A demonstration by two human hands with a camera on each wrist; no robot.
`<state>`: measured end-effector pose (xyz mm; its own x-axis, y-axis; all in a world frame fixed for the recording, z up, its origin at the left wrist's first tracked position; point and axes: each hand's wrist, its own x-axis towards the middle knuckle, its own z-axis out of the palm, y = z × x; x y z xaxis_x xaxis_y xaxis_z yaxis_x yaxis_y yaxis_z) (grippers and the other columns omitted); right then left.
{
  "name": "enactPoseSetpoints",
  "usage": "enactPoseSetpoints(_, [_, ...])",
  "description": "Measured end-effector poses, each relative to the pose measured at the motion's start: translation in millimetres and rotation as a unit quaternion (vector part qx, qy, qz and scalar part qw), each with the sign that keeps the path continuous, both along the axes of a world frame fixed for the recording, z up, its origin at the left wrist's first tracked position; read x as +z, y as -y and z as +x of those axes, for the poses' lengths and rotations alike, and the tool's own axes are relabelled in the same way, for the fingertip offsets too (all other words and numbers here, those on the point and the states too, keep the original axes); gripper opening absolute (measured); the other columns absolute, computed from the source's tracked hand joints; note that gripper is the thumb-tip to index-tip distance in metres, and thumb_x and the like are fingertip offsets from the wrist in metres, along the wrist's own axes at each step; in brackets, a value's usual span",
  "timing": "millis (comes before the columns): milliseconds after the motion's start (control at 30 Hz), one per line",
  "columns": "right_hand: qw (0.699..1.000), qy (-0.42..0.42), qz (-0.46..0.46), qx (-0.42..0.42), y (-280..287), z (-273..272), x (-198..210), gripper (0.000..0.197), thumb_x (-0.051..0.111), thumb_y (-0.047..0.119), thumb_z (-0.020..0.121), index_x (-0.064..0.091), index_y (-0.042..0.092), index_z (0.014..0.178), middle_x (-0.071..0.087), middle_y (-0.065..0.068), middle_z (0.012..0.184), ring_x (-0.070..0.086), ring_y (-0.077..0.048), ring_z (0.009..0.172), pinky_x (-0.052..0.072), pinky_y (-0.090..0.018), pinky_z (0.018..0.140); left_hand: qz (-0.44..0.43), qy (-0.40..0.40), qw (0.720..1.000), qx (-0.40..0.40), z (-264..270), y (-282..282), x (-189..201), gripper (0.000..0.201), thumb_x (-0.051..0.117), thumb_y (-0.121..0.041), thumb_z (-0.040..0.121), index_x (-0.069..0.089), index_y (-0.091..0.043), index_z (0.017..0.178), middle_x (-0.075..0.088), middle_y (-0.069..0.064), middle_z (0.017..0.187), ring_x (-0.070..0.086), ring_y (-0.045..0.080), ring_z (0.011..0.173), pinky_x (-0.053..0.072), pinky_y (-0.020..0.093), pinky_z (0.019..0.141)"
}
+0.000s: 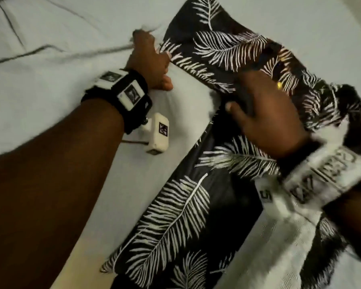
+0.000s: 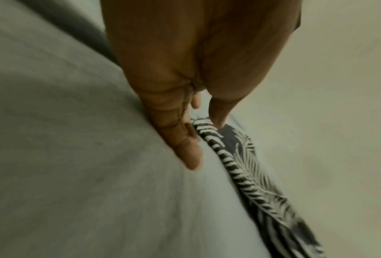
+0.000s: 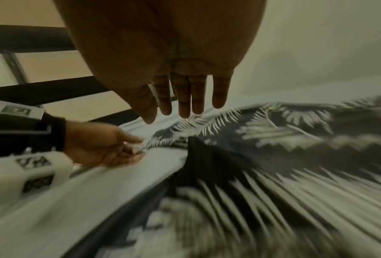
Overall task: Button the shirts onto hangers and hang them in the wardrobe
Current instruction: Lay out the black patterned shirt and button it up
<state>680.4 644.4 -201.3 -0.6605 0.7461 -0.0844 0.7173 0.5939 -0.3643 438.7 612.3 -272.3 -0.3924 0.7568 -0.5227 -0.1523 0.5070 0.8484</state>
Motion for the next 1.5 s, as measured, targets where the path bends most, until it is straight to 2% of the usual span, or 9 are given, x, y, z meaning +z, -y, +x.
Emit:
enactPoseSetpoints(133, [0.975,0.011,-0.083,-0.208,118.4,101.3,-23.9,0.015,0.064,0.028,0.095,0.06,0.014,0.099,0.062,-0.007,0.095,0.057,-0.027,0.092,0.035,-0.031,0.072,-0.001,-0.147,0.978,-0.148,9.5,108.0,3.6,0.018,0.062,-0.048,0.082,0.055,-0.038,0.094,0.062,0.001,0.074,0.06,0.027,0.064,0.051,0.042,0.062])
enactPoseSetpoints(267, [0.892,0.073,-0.188,-0.405,217.3,168.1,-34.1,0.023,0.058,0.04,0.097,0.061,0.019,0.09,0.068,-0.009,0.087,0.063,-0.038,0.089,0.033,-0.032,0.068,-0.147,-0.317,0.888,-0.3,56.3,268.5,31.8,0.033,0.051,-0.055,0.097,0.062,-0.026,0.085,0.067,-0.007,0.072,0.065,0.019,0.067,0.051,0.039,0.064])
enactPoseSetpoints(467, [0.846,0.112,-0.337,-0.398,303.6,158.8,-45.0,0.05,0.058,0.066,0.087,0.061,0.018,0.071,0.065,0.003,0.067,0.066,-0.024,0.075,0.046,-0.031,0.066,-0.21,-0.307,0.892,-0.256,113.9,384.2,40.1,0.008,0.064,-0.036,0.093,0.059,-0.036,0.099,0.062,-0.017,0.083,0.06,0.014,0.077,0.045,0.035,0.069])
enactPoseSetpoints(600, [0.835,0.134,-0.366,-0.388,318.2,145.4,-42.1,0.042,0.064,0.06,0.088,0.068,0.02,0.076,0.072,-0.001,0.081,0.068,-0.025,0.083,0.044,-0.028,0.067,-0.228,-0.318,0.905,-0.169,108.9,401.7,26.5,0.008,0.062,-0.023,0.099,0.064,-0.028,0.093,0.069,-0.001,0.087,0.06,0.019,0.075,0.044,0.036,0.074])
enactPoseSetpoints(767, [0.794,0.106,-0.412,-0.435,349.0,150.0,-43.3,0.025,0.061,0.039,0.095,0.072,0.018,0.087,0.073,-0.004,0.091,0.068,-0.026,0.09,0.042,-0.026,0.069,-0.236,-0.154,0.959,-0.023,86.2,411.8,13.0,0.015,0.059,-0.026,0.101,0.068,-0.026,0.09,0.071,0.02,0.084,0.056,0.029,0.06,0.044,0.034,0.062])
enactPoseSetpoints(867, [0.8,0.092,-0.377,-0.457,363.6,154.8,-38.0,0.029,0.055,0.044,0.098,0.067,0.019,0.088,0.07,-0.004,0.093,0.065,-0.029,0.093,0.035,-0.028,0.068,-0.23,-0.217,0.943,-0.108,73.2,413.0,12.4,0.014,0.058,-0.022,0.102,0.067,-0.024,0.091,0.072,0.008,0.083,0.065,0.032,0.068,0.05,0.039,0.065])
enactPoseSetpoints(1167, [0.786,0.077,-0.397,-0.467,386.4,96.4,-32.8,0.049,0.055,0.063,0.092,0.065,0.015,0.093,0.07,-0.008,0.099,0.066,-0.031,0.097,0.05,-0.034,0.078,-0.226,0.031,0.972,-0.057,81.3,405.2,-2.6,0.02,0.054,-0.029,0.104,0.065,-0.014,0.111,0.074,0.008,0.104,0.067,0.022,0.094,0.05,0.039,0.08])
enactPoseSetpoints(1367, [0.766,-0.024,-0.383,-0.516,398.5,101.5,-29.7,0.018,0.058,0.035,0.094,0.056,0.021,0.083,0.063,0.003,0.08,0.059,-0.018,0.074,0.044,-0.028,0.064,-0.177,-0.017,0.982,0.056,68.9,400.5,-6.8,0.022,0.064,-0.047,0.094,0.066,-0.028,0.106,0.068,0.016,0.112,0.062,0.036,0.104,0.049,0.058,0.089])
enactPoseSetpoints(1500, [0.745,-0.083,-0.357,-0.557,408.6,110.3,-30.9,0.025,0.06,0.029,0.092,0.046,0.023,0.073,0.057,0.004,0.066,0.056,-0.011,0.06,0.043,-0.027,0.053,-0.127,-0.117,0.984,-0.033,78.4,392.7,1.5,0.008,0.063,-0.032,0.099,0.066,-0.03,0.106,0.07,0.012,0.108,0.067,0.042,0.094,0.054,0.059,0.083])
